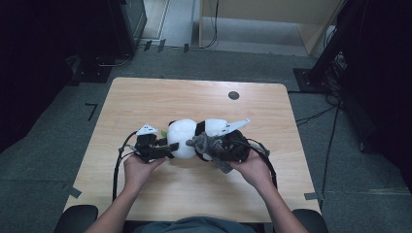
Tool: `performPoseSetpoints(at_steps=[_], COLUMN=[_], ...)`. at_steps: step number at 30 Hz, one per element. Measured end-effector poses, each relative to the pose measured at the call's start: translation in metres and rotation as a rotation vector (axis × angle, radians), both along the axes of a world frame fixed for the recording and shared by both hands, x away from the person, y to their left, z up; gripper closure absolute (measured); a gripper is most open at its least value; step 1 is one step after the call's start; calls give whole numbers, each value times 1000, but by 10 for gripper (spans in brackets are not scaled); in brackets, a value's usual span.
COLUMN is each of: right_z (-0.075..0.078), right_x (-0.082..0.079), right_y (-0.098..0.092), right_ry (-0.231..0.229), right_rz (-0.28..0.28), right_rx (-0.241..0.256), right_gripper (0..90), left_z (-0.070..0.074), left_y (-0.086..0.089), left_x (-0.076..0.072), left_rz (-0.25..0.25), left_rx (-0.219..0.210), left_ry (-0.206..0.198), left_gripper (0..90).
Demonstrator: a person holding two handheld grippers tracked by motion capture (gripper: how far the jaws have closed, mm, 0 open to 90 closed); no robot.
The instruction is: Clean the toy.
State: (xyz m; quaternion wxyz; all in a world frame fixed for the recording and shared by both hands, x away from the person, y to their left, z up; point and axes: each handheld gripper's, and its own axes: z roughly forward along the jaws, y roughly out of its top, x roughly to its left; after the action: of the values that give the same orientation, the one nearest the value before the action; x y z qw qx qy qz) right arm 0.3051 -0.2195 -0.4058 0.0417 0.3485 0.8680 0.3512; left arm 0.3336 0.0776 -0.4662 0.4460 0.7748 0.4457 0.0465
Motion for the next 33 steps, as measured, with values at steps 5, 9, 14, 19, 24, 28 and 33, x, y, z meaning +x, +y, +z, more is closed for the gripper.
performPoseSetpoints(at_steps=[5, 9, 14, 19, 24, 28, 33], right_z=[2, 3, 0, -2, -5, -5, 8], right_x=[-1, -1, 0, 2, 5, 6, 3], right_y=[-17, -29, -42, -55, -67, -73, -72], right_ry=[0, 9, 13, 25, 39, 36, 7], right_rz=[-41, -67, -101, -145, -190, -212, -194], right_rx=[2, 6, 10, 9, 4, 9, 69], right_gripper=[770, 768, 766, 766, 765, 766, 768], left_z=[1, 1, 1, 1, 1, 1, 1], left_y=[0, 0, 0, 0, 0, 1, 1], left_x=[0, 0, 1, 2, 2, 3, 2], left_rz=[-4, -4, -2, -2, -1, -2, -4], left_rx=[4, 5, 1, 0, -5, -14, -13], left_ry=[-1, 0, -2, -2, 4, 11, 12], left_gripper=[472, 472, 472, 472, 472, 468, 467])
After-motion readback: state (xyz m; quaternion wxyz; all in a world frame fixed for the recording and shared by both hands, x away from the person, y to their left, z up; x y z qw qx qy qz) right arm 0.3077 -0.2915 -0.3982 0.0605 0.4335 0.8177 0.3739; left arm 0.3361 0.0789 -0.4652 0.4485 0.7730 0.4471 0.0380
